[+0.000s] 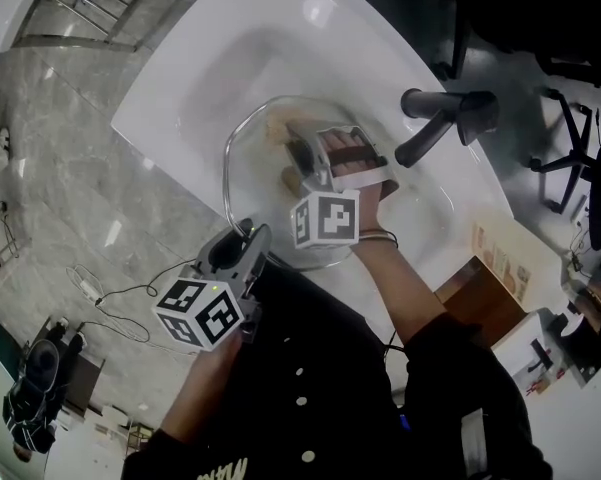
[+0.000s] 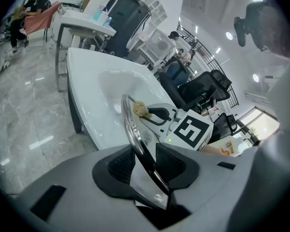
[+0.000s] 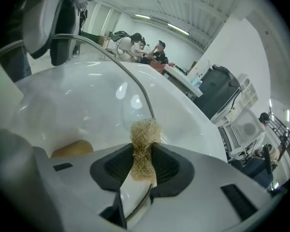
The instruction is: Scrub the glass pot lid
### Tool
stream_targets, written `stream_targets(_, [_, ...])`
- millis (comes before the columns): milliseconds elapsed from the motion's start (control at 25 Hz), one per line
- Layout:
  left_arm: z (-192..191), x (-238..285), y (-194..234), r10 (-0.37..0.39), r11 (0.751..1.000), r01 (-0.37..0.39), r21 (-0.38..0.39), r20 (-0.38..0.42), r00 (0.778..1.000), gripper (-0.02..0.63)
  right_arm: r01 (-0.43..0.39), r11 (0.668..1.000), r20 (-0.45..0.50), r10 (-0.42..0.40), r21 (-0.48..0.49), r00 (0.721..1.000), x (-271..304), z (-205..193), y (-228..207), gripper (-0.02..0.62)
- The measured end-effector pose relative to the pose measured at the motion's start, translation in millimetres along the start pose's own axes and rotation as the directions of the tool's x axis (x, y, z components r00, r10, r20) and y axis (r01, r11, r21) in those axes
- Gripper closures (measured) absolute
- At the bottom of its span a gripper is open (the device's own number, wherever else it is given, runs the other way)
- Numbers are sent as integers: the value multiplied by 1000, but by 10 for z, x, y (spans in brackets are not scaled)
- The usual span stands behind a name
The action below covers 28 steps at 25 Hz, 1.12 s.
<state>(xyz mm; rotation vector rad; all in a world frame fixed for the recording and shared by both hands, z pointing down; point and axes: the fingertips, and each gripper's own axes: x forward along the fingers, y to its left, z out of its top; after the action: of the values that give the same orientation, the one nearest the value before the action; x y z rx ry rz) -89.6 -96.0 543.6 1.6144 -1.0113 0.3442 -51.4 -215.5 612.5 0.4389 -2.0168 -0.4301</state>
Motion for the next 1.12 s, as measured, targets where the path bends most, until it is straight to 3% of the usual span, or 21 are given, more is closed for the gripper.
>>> stream_targets(280, [0,-3,5,-5,1000,5,14,-6,1000,454,-15,999,10,16,-45,1000,58,29,-5,465])
stream_targets(800, [-2,-8,16,-7,1000,7,9,-13,1000,451,-141,989,-29,140,-44,990,-221,-202,401,468])
stream_targets(1120, [5,-6,3,-4,1000,4,11,-10,1000,454,-248,969,-72,248,2,966,-554,-416,663,469])
